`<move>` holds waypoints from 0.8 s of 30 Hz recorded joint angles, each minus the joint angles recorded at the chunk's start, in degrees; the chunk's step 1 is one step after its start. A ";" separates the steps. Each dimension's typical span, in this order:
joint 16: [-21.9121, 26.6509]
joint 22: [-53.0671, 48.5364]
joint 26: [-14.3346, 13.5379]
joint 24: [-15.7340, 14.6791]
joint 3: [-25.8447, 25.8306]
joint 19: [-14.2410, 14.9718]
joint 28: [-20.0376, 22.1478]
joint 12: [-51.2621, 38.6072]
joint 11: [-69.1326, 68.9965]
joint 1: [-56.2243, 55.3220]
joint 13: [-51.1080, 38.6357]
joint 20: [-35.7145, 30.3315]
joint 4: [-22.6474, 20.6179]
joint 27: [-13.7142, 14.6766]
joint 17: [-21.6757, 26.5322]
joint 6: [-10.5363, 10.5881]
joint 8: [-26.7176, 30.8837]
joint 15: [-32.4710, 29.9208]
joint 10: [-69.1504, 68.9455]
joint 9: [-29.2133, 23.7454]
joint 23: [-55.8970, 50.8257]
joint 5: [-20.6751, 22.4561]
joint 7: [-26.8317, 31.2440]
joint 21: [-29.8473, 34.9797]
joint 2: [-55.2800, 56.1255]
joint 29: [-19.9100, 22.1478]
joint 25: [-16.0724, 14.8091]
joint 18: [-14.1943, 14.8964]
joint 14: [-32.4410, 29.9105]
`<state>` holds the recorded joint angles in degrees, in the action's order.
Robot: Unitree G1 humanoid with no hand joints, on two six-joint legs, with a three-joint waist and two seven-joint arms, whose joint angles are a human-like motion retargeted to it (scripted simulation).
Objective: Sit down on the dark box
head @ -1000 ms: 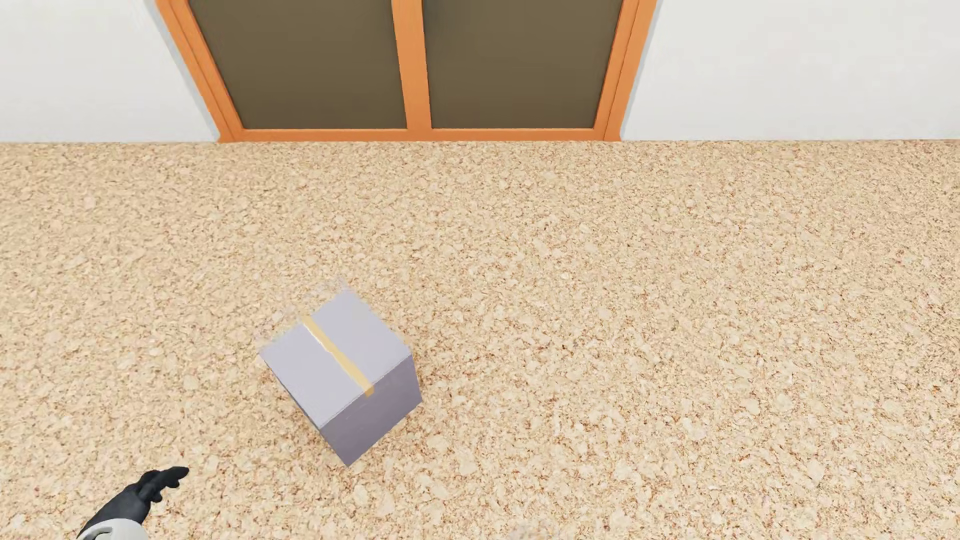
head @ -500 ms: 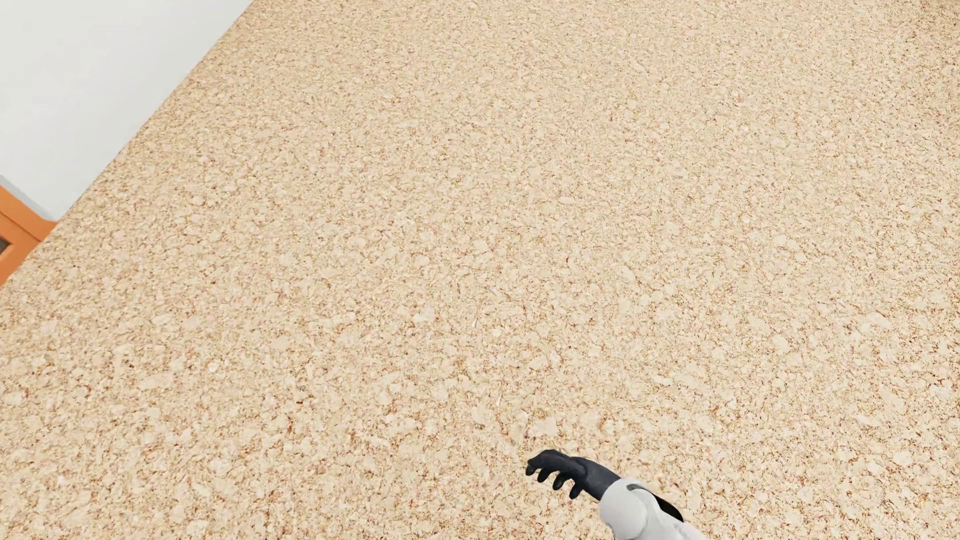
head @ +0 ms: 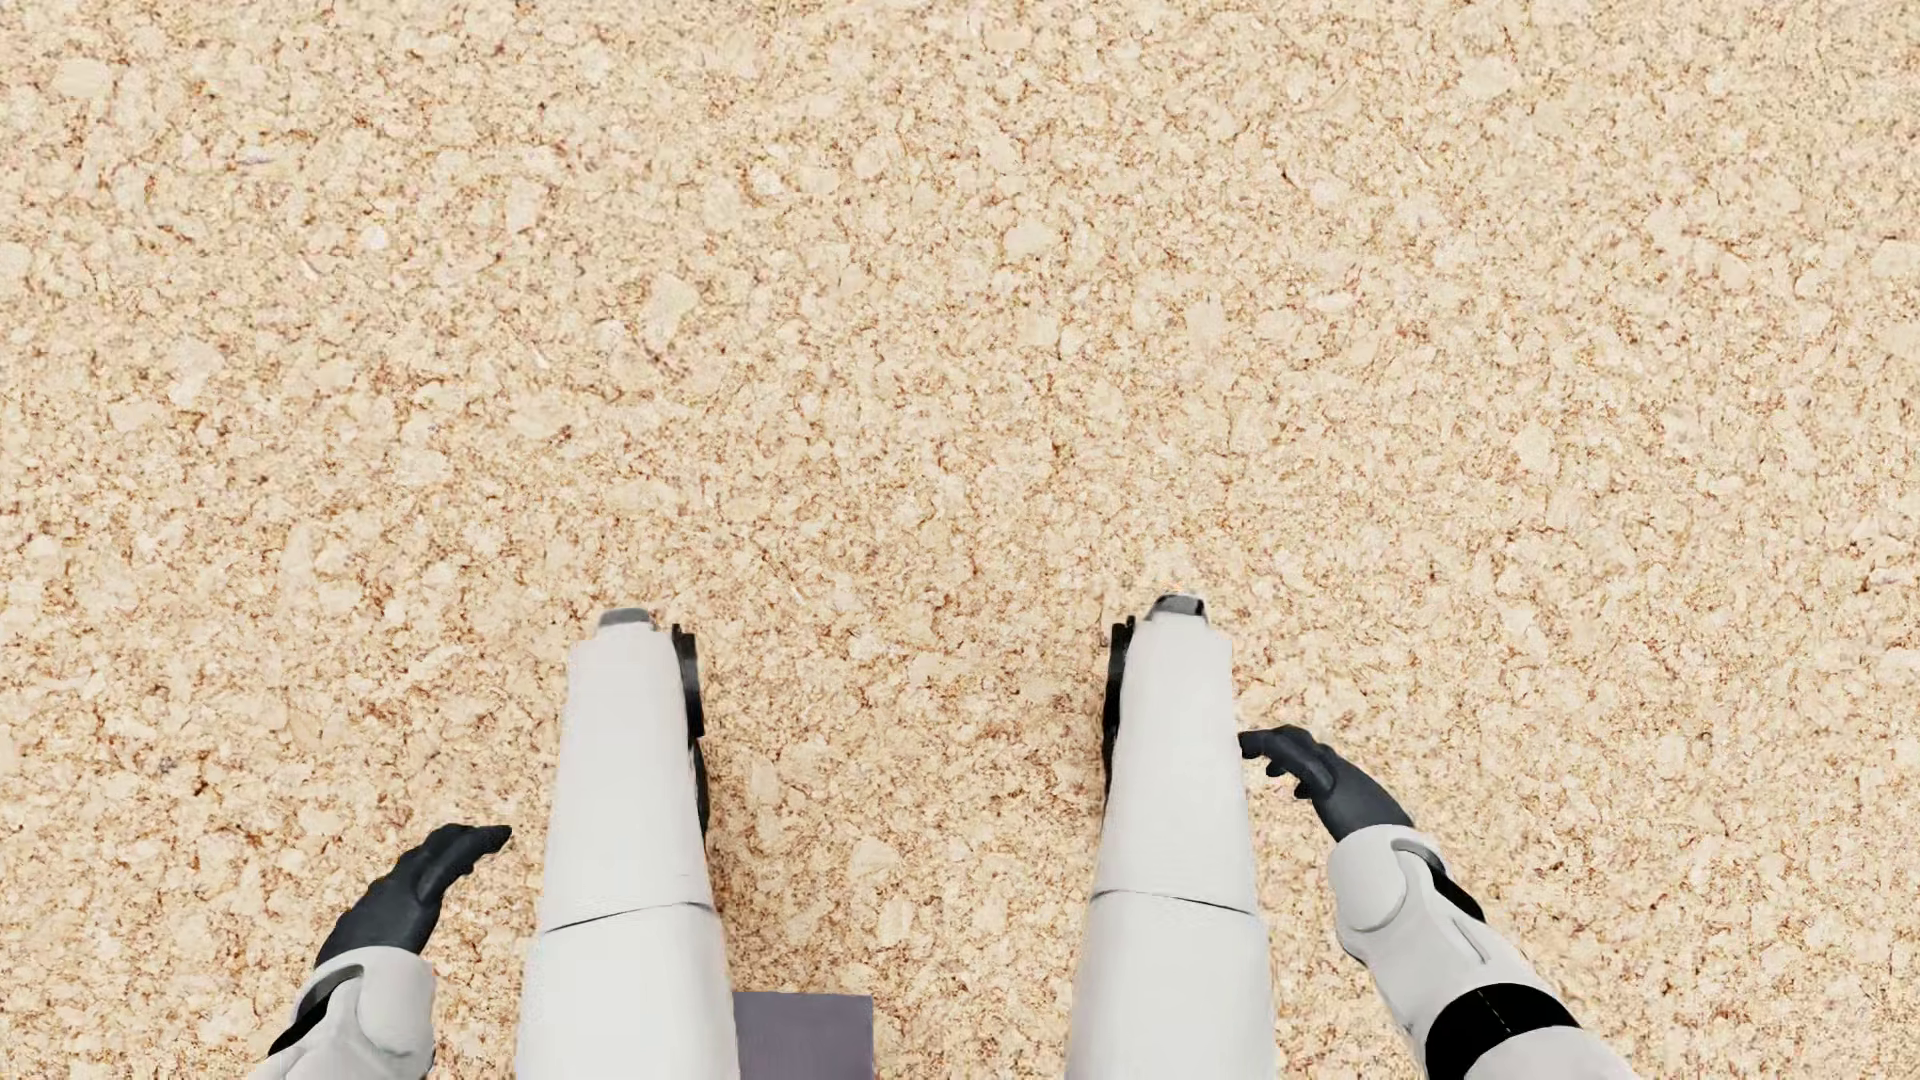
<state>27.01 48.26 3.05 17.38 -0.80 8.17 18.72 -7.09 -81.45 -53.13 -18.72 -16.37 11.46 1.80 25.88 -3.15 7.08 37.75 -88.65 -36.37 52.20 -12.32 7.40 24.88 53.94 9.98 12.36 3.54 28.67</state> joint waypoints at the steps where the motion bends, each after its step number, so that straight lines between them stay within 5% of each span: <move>1: 0.60 -0.84 0.33 -0.28 -0.11 1.72 0.54 -0.91 -4.86 -2.29 -0.77 -0.08 0.61 -0.58 0.88 -0.22 2.62 0.78 -4.84 -1.87 0.39 -0.21 0.26 0.64 3.95 1.12 -1.02 0.95 1.51; 2: 0.94 -1.58 0.68 -0.82 -0.34 2.00 1.79 -1.55 -8.99 -4.15 -1.78 0.48 1.17 -0.17 1.13 -0.29 3.53 1.12 -9.13 -3.65 0.62 0.49 1.27 1.33 7.17 3.30 -1.14 1.18 3.21; 4: 1.87 -2.18 2.37 -0.24 -0.64 2.30 4.37 -3.06 -16.45 -7.52 -2.57 -0.24 0.72 -1.58 1.90 -0.31 5.86 1.36 -15.92 -6.08 -0.60 1.15 2.16 -0.61 12.43 -0.86 -0.82 1.52 5.03; 5: 2.46 -2.67 1.48 -3.09 -0.75 2.94 5.89 -3.53 -19.47 -8.46 -1.83 -2.84 0.34 -0.62 1.97 -0.11 7.35 1.50 -19.16 -6.96 -1.89 1.32 3.34 -0.85 13.92 -0.50 -2.09 2.73 6.80; 6: 3.12 -2.54 2.83 -1.98 -1.04 3.28 7.46 -4.79 -21.24 -8.27 -1.51 -2.60 0.87 -0.42 1.70 0.02 7.83 1.75 -21.12 -8.29 -2.34 1.13 3.62 -1.34 13.76 -0.54 -1.61 4.25 7.00; 7: 3.44 -2.37 3.01 -1.96 -1.20 3.74 5.21 -6.08 -21.74 -7.09 -1.38 -1.82 1.45 0.23 0.67 -0.05 7.81 1.15 -22.16 -9.22 -2.14 1.10 3.64 -1.23 13.08 -0.64 -1.73 4.34 7.95; 10: 2.42 -1.29 3.84 -3.08 -0.64 5.45 7.09 -7.16 -22.43 -3.74 1.74 -1.96 3.14 1.09 -2.16 -0.06 6.63 0.25 -23.61 -9.94 -1.23 -0.04 2.96 -1.79 9.32 1.62 -1.67 4.68 7.69; 12: 2.13 0.14 3.82 -1.77 -0.49 5.85 5.94 -6.82 -23.65 -1.43 3.88 -3.28 2.67 0.42 -3.59 0.03 6.10 1.21 -24.83 -9.18 0.13 -0.96 3.16 -3.65 6.61 -2.06 1.40 3.91 7.43; 15: -0.08 6.26 4.37 -3.41 -0.41 6.59 6.56 -7.24 -24.00 2.08 5.77 -6.73 2.57 -0.71 -7.23 0.21 5.13 3.31 -25.81 -8.18 5.86 -2.41 2.95 -2.76 2.06 0.62 1.89 2.90 8.75; 16: -1.40 9.30 3.89 -3.96 -0.06 6.85 5.95 -8.23 -23.76 2.46 5.93 -7.83 2.71 2.20 -8.19 0.30 4.91 3.71 -25.85 -7.60 7.81 -2.92 2.67 -3.11 1.22 1.09 0.49 2.60 9.13; 18: -2.70 11.14 4.06 -4.91 -0.26 8.95 5.45 -8.50 -24.01 3.17 5.59 -7.98 2.50 0.23 -10.42 0.53 5.12 3.79 -25.68 -6.71 10.83 -3.88 2.28 -5.00 0.35 4.69 -4.75 2.33 9.43; 21: -4.34 12.83 5.37 -5.14 -0.03 8.25 7.01 -8.21 -23.98 4.81 5.63 -8.30 2.04 0.12 -9.17 0.83 4.87 3.82 -25.50 -6.78 10.92 -3.85 1.92 -4.36 -1.79 5.53 -4.27 2.58 8.58; 24: -4.96 13.73 4.45 -4.29 0.36 7.65 6.58 -7.55 -23.88 6.09 6.29 -8.47 0.72 -0.62 -8.70 0.40 4.90 3.67 -25.43 -6.82 8.64 -3.27 2.38 -3.18 -3.25 4.09 0.64 1.89 8.86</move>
